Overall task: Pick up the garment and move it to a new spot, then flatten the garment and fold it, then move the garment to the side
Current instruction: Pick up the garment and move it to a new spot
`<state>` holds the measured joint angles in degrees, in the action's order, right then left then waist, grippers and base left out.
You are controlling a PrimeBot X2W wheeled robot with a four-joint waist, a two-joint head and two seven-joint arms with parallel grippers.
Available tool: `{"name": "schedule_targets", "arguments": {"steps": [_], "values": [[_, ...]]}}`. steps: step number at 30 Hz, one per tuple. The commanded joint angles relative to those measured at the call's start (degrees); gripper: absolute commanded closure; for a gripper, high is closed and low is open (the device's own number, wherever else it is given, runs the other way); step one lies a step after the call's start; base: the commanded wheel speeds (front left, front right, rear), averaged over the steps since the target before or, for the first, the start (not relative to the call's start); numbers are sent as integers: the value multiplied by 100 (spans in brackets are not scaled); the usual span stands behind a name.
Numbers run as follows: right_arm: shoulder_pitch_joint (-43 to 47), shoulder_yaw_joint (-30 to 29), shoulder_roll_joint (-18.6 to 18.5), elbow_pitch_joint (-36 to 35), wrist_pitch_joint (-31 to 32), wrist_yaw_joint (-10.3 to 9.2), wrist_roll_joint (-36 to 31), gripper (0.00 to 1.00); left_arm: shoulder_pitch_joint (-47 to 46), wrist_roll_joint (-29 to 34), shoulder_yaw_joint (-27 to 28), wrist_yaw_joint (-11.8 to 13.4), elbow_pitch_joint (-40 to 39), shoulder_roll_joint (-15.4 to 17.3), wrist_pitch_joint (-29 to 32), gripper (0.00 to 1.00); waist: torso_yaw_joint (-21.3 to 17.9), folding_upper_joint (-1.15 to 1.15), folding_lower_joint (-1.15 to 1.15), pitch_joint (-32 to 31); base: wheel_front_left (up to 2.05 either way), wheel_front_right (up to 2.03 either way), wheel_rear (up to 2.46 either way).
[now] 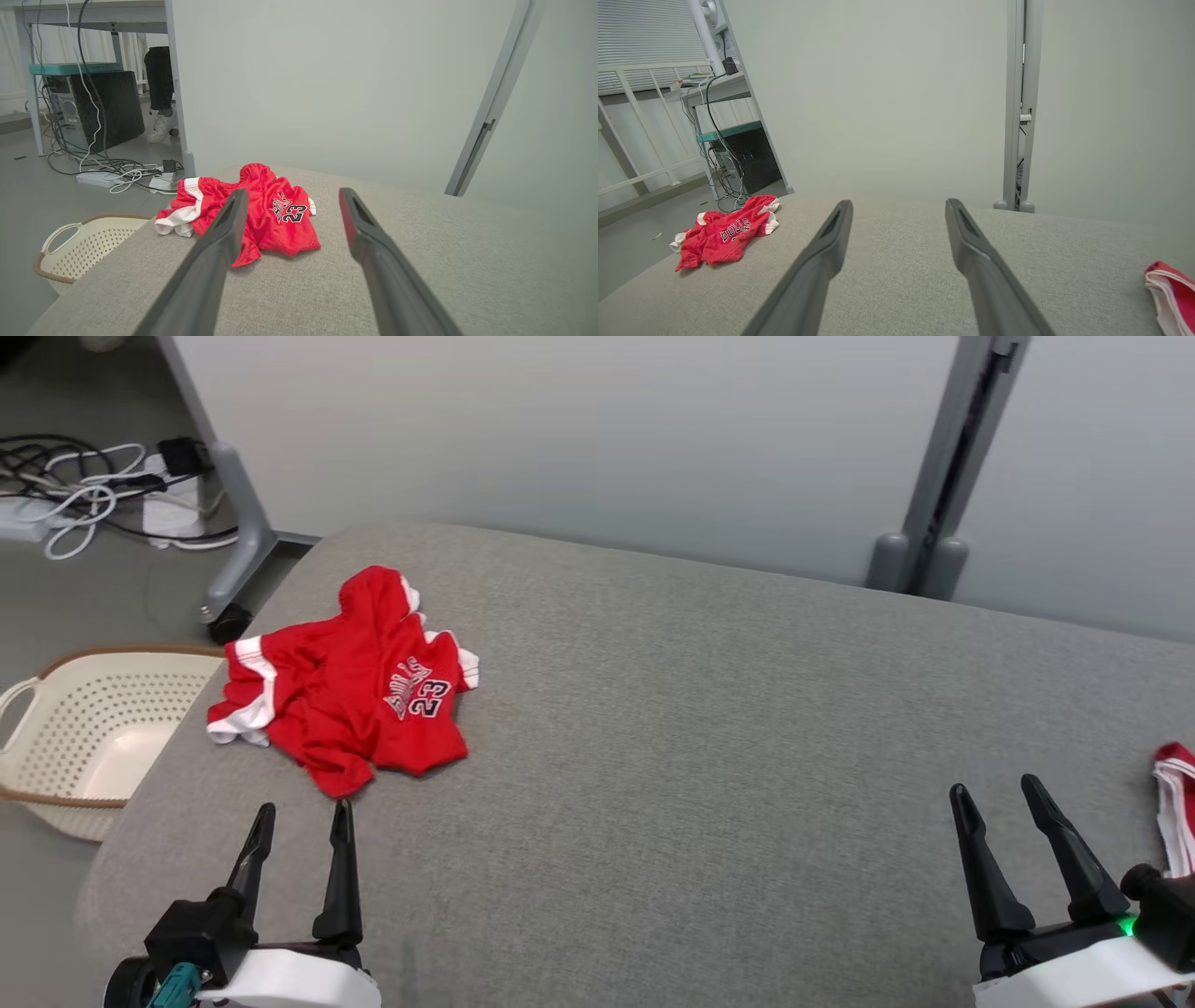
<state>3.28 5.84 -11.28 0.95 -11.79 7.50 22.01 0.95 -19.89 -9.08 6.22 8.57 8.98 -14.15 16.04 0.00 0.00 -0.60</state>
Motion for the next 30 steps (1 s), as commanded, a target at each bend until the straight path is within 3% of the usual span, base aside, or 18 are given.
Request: {"name": "schedule_targets", "arguments": {"steps": [1, 8, 13, 18, 22, 30], "values": [[-53, 7, -32, 34, -45, -1, 30, 0, -33, -31, 27, 46, 1, 35, 3, 0, 310, 0, 0, 51, 0, 0, 0], [-160, 178, -27, 104, 6, -1, 68, 0, -16, -72, 19, 63, -26, 61, 17, 0, 684, 0, 0, 80, 0, 0, 0], [-248, 281, -64, 99, 49, -1, 63, 0, -314, -282, 114, 72, -97, 50, 314, 0, 661, 0, 0, 193, 0, 0, 0], [-378, 343, -139, 80, 119, -1, 93, 0, -986, -347, 216, 133, -94, 375, 1152, 0, 458, 0, 0, 399, 0, 0, 0], [-521, 370, -193, 36, 165, -1, 86, 0, -1758, -658, 392, -76, 38, 642, 1774, 0, 215, 0, 0, 702, 0, 0, 0], [-1094, 558, -303, -55, 192, -1, 109, 0, -3513, -1044, 487, -403, 1671, 993, 2670, 0, -391, 0, 0, 1594, 0, 0, 0]]}}
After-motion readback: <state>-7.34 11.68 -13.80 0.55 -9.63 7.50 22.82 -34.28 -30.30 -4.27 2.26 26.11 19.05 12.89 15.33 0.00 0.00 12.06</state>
